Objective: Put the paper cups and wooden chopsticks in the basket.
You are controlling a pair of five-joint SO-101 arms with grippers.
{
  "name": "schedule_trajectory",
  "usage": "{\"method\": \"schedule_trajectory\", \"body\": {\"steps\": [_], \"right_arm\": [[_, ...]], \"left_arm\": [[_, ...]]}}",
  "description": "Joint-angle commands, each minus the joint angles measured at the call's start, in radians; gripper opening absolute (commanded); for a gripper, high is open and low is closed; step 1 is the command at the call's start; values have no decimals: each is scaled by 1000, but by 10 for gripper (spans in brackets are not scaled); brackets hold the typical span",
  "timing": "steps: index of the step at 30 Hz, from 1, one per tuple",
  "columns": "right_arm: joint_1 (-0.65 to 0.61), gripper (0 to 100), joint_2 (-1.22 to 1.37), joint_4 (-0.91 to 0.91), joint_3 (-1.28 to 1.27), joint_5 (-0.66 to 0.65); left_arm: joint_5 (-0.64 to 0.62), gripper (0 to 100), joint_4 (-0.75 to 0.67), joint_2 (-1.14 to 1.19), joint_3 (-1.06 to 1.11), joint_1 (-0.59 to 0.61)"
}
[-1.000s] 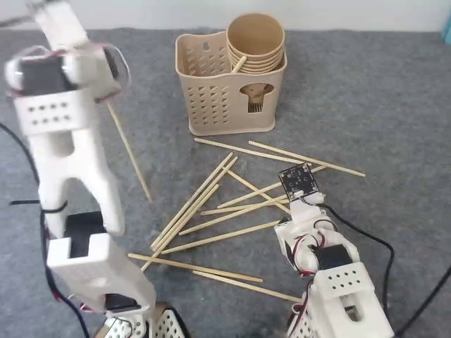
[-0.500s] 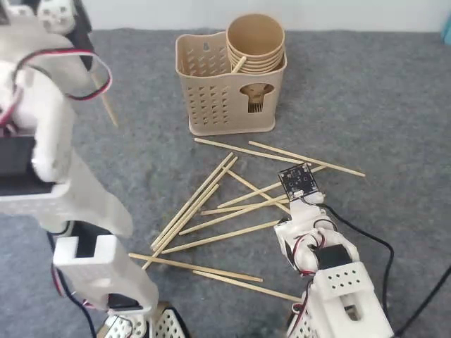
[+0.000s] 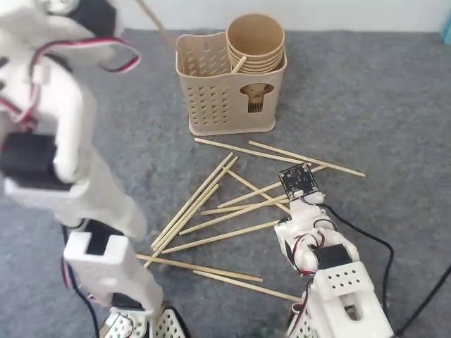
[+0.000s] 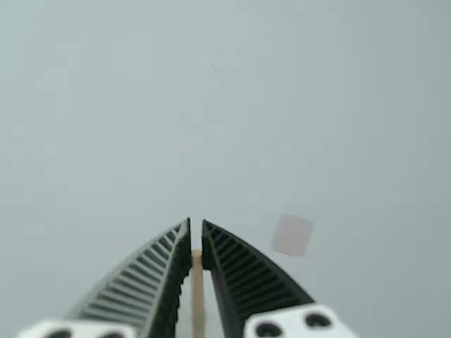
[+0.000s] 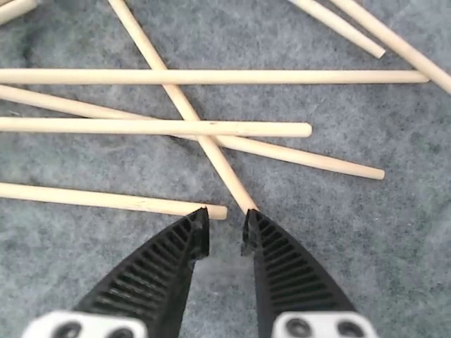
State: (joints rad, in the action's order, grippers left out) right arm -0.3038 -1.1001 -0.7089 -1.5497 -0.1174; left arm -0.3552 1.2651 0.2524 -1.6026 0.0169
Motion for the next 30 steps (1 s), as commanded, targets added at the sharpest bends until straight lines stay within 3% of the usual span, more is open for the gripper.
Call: {"method": "schedule_trajectory", "body": {"steps": [1,25,27,30], "right_arm": [[5,91,-21,19,8,-11],[5,91,-21,45,8,-18],[5,91,-21,45,8,-18],[5,91,-21,45,6,-18]], "left_arm": [[-17,11,-89,60,7,-29],[31,21,-112,437,2,-64],[31,86,-49,436,2,-64],[28,272,72,431,-2,-64]]}}
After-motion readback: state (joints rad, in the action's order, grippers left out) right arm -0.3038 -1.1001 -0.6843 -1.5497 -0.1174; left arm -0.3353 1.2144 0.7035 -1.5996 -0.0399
